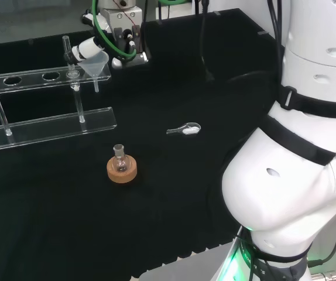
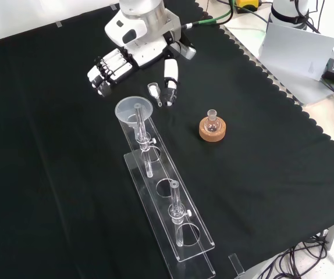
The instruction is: Pick up the funnel from the transparent funnel stand.
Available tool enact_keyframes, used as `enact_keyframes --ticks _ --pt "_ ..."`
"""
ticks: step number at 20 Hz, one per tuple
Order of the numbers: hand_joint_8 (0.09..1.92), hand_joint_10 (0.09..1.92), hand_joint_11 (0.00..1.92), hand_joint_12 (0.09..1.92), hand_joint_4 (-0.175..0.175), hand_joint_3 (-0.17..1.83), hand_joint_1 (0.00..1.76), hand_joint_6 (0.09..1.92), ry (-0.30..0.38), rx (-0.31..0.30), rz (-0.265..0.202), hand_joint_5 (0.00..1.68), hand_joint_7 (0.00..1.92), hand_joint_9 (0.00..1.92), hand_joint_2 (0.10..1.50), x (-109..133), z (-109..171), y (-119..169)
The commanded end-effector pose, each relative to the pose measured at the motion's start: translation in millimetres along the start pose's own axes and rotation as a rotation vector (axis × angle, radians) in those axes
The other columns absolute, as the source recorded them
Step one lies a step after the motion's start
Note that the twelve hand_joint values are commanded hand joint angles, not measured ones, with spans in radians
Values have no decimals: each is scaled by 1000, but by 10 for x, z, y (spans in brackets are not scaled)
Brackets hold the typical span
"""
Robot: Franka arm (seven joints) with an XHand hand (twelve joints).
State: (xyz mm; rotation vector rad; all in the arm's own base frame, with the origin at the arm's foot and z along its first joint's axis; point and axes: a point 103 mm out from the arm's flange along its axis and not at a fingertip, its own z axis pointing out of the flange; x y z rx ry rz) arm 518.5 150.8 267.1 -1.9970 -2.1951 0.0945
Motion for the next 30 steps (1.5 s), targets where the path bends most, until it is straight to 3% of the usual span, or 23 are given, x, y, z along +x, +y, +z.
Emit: enact_keyframes --ticks 1,12,23,30 --pt "87 87 0 87 36 -12 341 87 10 -2 2 0 0 0 652 60 88 72" --pt "87 87 0 87 28 -8 357 87 10 10 27 0 0 0 659 27 213 278" --pt "87 87 0 87 23 -4 361 87 36 74 25 0 0 0 666 15 465 264" --pt "87 87 13 87 5 8 432 87 84 2 6 0 19 0 691 74 453 243"
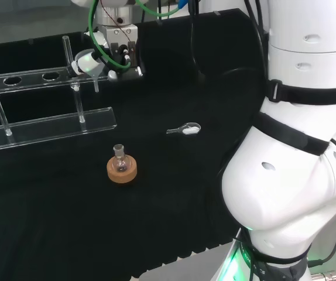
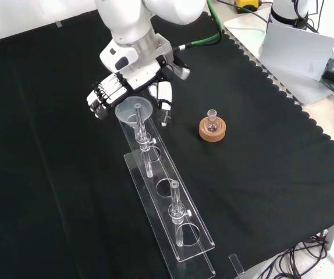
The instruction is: Pick up the funnel from the transparent funnel stand.
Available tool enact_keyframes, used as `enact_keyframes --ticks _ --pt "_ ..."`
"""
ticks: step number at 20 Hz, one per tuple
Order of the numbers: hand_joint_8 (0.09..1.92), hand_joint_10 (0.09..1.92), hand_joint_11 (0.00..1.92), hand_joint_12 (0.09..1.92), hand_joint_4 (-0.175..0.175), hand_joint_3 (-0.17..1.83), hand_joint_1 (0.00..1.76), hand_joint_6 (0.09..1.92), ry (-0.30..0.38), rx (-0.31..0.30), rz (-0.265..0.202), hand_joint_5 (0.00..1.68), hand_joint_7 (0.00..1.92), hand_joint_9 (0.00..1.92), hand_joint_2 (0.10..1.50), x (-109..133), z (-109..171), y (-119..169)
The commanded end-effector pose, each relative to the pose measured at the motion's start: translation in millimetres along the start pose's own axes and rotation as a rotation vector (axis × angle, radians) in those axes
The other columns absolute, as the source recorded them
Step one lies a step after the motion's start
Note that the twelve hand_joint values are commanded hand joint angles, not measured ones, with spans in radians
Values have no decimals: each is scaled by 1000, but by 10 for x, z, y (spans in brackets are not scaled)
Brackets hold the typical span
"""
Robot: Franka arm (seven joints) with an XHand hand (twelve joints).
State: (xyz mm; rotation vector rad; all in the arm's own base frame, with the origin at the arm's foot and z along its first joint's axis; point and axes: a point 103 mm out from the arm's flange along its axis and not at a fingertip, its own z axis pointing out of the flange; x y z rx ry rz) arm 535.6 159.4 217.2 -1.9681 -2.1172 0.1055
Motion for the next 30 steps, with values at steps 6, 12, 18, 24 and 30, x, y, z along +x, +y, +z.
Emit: enact_keyframes --ticks 6,12,18,24,30 --pt "211 304 1 938 -23 7 533 87 30 -71 -27 31 148 60 708 75 -10 -22" --pt "478 758 0 1298 -38 4 558 87 20 -55 -40 161 214 89 706 77 21 -6" --pt "519 785 0 1338 -40 4 560 87 17 -50 -44 206 232 133 706 36 32 27" --pt "572 766 0 1397 -38 6 564 87 27 -63 -38 280 340 250 710 -42 7 54" --pt "584 707 0 1420 -45 12 593 87 28 -66 -35 367 468 407 720 -68 -13 85"
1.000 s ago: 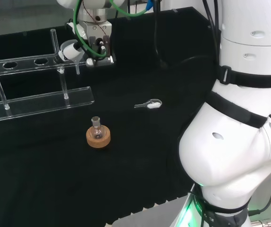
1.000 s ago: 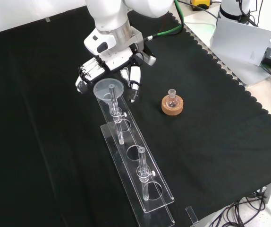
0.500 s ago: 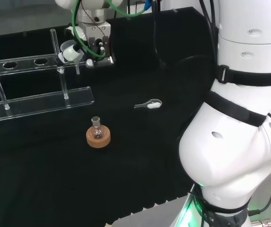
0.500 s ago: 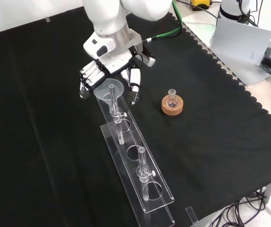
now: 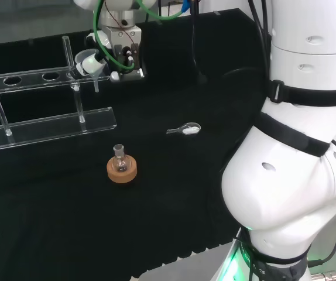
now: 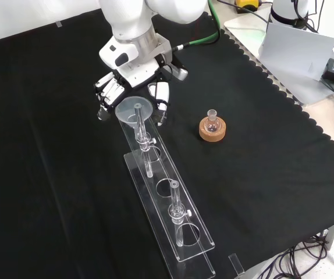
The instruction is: Pick up the funnel from the transparent funnel stand.
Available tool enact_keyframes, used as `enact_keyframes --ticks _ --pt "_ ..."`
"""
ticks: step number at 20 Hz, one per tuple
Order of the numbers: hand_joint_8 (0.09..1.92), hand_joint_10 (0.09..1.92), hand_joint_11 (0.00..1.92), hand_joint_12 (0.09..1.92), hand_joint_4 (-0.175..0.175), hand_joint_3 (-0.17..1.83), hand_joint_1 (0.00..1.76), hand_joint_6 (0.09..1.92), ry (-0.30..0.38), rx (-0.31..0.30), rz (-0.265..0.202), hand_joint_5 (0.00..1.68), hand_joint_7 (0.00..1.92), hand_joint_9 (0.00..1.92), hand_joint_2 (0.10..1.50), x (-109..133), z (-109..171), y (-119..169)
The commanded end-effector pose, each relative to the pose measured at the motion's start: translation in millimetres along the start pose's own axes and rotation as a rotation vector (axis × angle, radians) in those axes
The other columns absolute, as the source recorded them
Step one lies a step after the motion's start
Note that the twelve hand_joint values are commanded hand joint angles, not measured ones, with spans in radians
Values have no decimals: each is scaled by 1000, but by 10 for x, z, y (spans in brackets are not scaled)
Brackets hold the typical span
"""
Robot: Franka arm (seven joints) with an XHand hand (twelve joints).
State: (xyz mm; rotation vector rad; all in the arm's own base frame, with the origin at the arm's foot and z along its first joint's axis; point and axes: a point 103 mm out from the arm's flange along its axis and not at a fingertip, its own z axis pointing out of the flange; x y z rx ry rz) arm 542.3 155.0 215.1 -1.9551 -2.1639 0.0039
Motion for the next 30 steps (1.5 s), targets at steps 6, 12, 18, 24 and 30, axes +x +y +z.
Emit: enact_keyframes --ticks 6,12,18,24,30 --pt "575 681 0 1427 -46 10 638 87 -4 -11 -4 404 482 433 716 -17 -28 36" --pt "572 669 0 1439 -40 11 666 87 -8 -23 -6 448 526 446 716 -16 -32 35" --pt "555 637 0 1455 -26 16 698 87 -3 -44 -2 549 668 490 721 -7 -50 36" --pt "603 579 0 1475 -10 24 732 87 4 -73 -8 642 875 622 727 22 -93 26" --pt "631 475 0 1521 5 52 763 247 5 -82 -24 745 999 833 727 42 -150 28"
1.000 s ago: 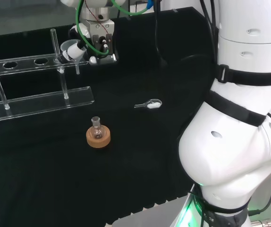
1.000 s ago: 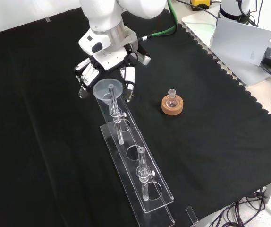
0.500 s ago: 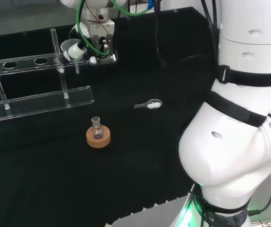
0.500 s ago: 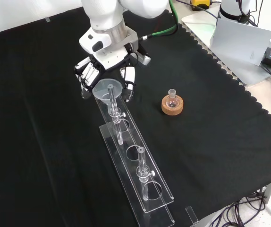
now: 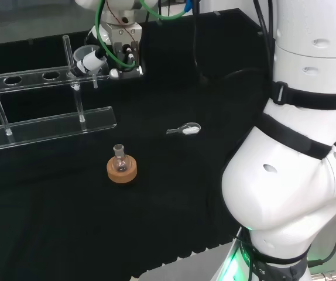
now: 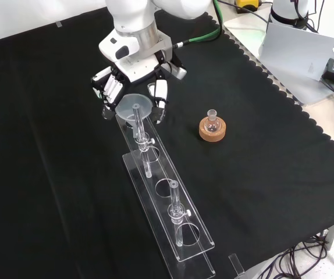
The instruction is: Pick up the funnel from the transparent funnel stand.
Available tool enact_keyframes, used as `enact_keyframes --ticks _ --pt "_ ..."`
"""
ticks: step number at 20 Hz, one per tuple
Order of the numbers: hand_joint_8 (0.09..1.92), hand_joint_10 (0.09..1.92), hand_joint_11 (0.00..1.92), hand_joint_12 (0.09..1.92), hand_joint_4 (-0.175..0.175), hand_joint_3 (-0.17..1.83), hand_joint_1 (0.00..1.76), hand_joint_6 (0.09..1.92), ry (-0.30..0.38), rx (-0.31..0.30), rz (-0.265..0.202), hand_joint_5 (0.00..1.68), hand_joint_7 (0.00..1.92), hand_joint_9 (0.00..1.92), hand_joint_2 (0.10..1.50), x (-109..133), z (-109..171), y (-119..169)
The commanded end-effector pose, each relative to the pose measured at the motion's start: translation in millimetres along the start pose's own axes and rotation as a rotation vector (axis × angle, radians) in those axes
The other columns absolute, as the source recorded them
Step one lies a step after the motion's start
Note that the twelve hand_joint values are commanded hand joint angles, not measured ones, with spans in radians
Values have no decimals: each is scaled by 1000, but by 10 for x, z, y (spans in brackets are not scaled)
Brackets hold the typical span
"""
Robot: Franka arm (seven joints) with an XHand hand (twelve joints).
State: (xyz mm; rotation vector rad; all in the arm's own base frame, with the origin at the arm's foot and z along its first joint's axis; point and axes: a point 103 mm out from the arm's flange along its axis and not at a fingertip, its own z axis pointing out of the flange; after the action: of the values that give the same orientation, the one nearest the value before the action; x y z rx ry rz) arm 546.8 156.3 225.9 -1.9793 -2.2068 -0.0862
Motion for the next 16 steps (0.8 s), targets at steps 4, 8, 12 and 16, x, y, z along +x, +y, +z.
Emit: enact_keyframes --ticks 4,8,12,16 --pt "636 415 0 1544 9 125 777 538 6 -23 -22 680 1044 921 697 46 -151 -16" --pt "636 410 0 1561 9 170 826 628 -3 -39 -32 684 1069 943 684 73 -283 -28" --pt "613 402 32 1568 13 359 848 666 -83 -8 -77 729 1101 966 603 103 -398 -55" --pt "601 394 81 1571 20 477 870 677 -139 17 -118 797 1138 997 554 83 -543 -118"
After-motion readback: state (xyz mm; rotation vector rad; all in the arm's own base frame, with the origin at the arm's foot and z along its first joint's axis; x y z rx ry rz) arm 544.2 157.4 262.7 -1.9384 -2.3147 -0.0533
